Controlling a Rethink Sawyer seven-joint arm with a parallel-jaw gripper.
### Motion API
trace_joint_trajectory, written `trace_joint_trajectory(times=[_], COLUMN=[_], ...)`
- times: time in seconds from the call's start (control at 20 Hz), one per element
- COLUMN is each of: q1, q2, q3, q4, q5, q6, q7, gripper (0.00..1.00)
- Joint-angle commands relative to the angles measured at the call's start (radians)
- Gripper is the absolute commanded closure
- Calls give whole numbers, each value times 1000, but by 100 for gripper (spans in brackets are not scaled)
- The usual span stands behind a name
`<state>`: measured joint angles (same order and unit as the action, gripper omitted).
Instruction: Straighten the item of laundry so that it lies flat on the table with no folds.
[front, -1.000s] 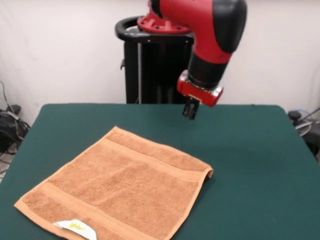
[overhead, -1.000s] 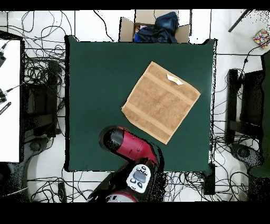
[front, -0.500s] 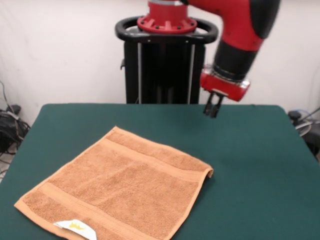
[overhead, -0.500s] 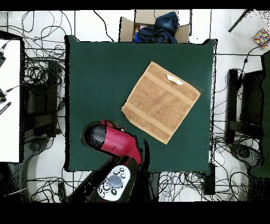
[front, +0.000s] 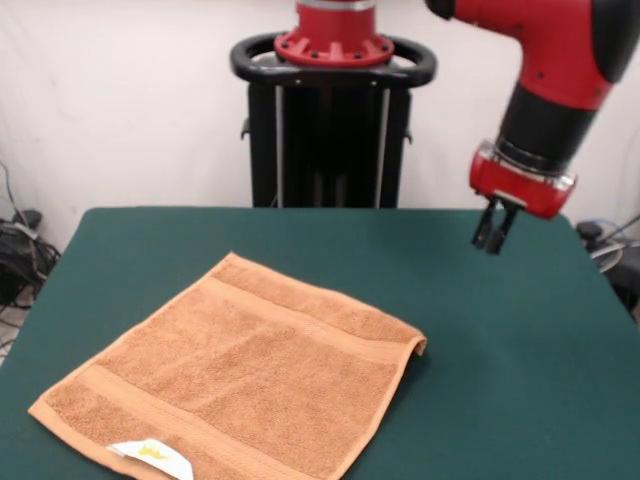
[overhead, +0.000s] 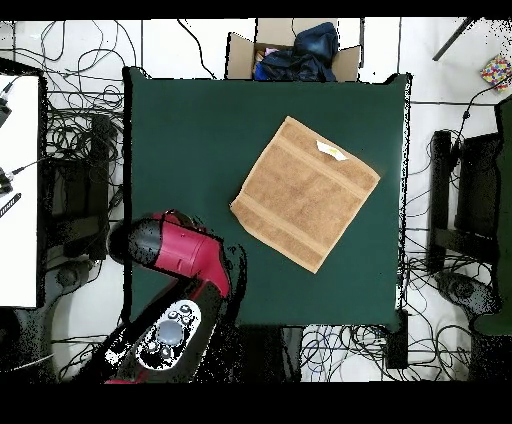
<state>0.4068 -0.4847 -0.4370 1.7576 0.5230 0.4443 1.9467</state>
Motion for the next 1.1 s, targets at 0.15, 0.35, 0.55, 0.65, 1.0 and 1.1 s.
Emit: trace_joint_trajectory(times=[0.15,0.35,0.55,0.65,1.0,1.1], q1=[101,129,131,152,223,214], q2=[188,272,304,306,359,386], q3=[-96,-174,-157,-205,-297,-295], q4=[-186,-288,-301,-344,-414,-426], q5=[42,22,53,38,81,88], q6=[136,362,357,488,601,559], q7=[442,584,642,717,991,1011], gripper=[100,100,100,100,100,100])
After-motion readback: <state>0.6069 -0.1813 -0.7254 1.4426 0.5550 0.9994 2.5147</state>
